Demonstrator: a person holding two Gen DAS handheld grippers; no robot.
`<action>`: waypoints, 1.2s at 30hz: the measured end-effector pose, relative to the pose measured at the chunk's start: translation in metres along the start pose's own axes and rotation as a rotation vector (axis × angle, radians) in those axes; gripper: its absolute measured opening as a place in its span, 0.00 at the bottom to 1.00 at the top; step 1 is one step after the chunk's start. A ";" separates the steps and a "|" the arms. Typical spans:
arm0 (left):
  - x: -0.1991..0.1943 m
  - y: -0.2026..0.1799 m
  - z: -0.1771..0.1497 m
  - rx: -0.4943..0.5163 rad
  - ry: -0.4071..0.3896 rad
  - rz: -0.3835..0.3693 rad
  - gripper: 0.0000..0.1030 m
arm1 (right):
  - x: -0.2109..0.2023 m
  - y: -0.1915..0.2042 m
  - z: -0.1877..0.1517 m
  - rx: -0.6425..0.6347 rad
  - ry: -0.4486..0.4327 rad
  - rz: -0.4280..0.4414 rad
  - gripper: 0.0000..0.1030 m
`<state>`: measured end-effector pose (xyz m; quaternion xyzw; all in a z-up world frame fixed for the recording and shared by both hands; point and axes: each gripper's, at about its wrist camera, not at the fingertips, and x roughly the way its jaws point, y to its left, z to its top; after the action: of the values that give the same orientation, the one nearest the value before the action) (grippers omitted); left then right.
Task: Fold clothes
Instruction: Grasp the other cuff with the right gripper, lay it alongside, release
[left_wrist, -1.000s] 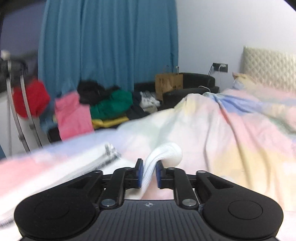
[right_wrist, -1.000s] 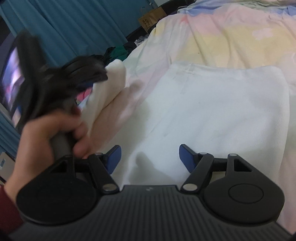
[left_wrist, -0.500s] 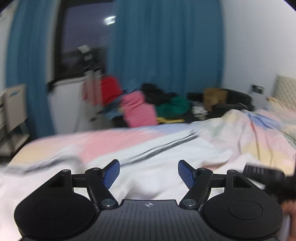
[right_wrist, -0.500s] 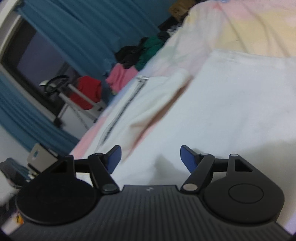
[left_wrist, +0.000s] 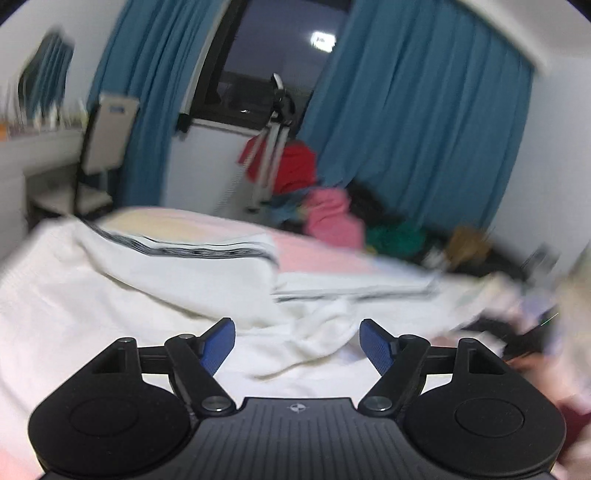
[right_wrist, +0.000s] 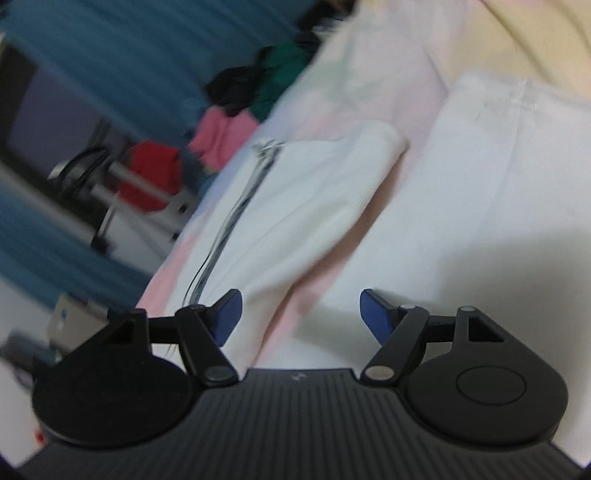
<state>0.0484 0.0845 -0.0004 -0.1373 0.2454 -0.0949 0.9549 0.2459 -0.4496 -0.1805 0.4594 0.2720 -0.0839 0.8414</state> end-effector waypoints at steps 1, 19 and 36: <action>0.005 0.007 0.000 -0.027 0.003 -0.015 0.76 | 0.012 -0.001 0.005 0.025 -0.012 -0.009 0.71; 0.054 0.067 -0.002 -0.183 0.067 0.007 0.74 | 0.007 0.084 0.101 -0.273 -0.465 -0.080 0.08; 0.029 0.021 0.028 0.062 0.054 0.137 0.74 | -0.013 -0.031 0.075 -0.315 -0.224 -0.323 0.32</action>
<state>0.0892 0.1035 0.0038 -0.0879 0.2766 -0.0406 0.9561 0.2514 -0.5293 -0.1637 0.2612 0.2568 -0.2242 0.9031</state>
